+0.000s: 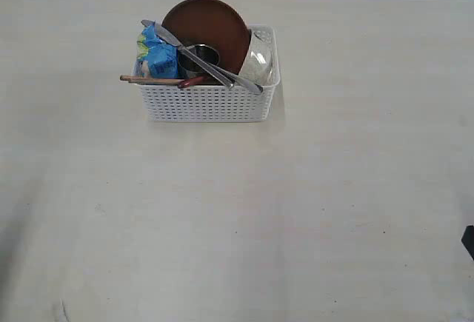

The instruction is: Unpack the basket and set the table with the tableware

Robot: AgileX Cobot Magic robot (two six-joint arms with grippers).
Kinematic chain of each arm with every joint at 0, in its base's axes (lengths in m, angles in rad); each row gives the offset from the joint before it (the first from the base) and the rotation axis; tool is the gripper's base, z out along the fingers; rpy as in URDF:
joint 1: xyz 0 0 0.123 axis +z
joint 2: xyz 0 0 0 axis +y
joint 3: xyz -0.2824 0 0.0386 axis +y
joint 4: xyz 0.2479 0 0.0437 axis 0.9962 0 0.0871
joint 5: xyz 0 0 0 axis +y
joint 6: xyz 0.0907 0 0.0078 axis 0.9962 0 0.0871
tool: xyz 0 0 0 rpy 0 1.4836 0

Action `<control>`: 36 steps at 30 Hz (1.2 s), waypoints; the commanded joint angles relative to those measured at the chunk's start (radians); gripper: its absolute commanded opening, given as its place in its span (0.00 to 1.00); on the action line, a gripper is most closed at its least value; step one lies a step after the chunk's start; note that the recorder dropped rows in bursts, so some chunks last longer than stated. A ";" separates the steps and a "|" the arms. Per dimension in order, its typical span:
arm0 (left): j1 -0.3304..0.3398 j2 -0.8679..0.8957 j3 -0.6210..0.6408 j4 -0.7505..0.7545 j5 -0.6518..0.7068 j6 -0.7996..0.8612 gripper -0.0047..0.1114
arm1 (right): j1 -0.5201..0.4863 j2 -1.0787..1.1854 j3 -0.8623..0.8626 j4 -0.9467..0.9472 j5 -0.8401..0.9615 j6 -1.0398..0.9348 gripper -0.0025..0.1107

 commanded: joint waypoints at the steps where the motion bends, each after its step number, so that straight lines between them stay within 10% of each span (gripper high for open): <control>1: 0.002 -0.002 0.003 0.001 -0.010 -0.004 0.04 | -0.007 -0.006 0.001 -0.020 -0.010 -0.007 0.02; 20: 0.002 -0.002 0.003 0.001 -0.010 -0.004 0.04 | -0.007 -0.006 0.001 0.070 -0.716 0.009 0.02; 27: 0.002 -0.002 0.003 0.001 -0.010 -0.004 0.04 | -0.007 -0.006 0.001 0.070 -0.919 0.379 0.02; 36: 0.002 -0.002 0.003 0.001 -0.010 -0.004 0.04 | -0.007 0.149 -0.210 0.031 -0.290 0.453 0.02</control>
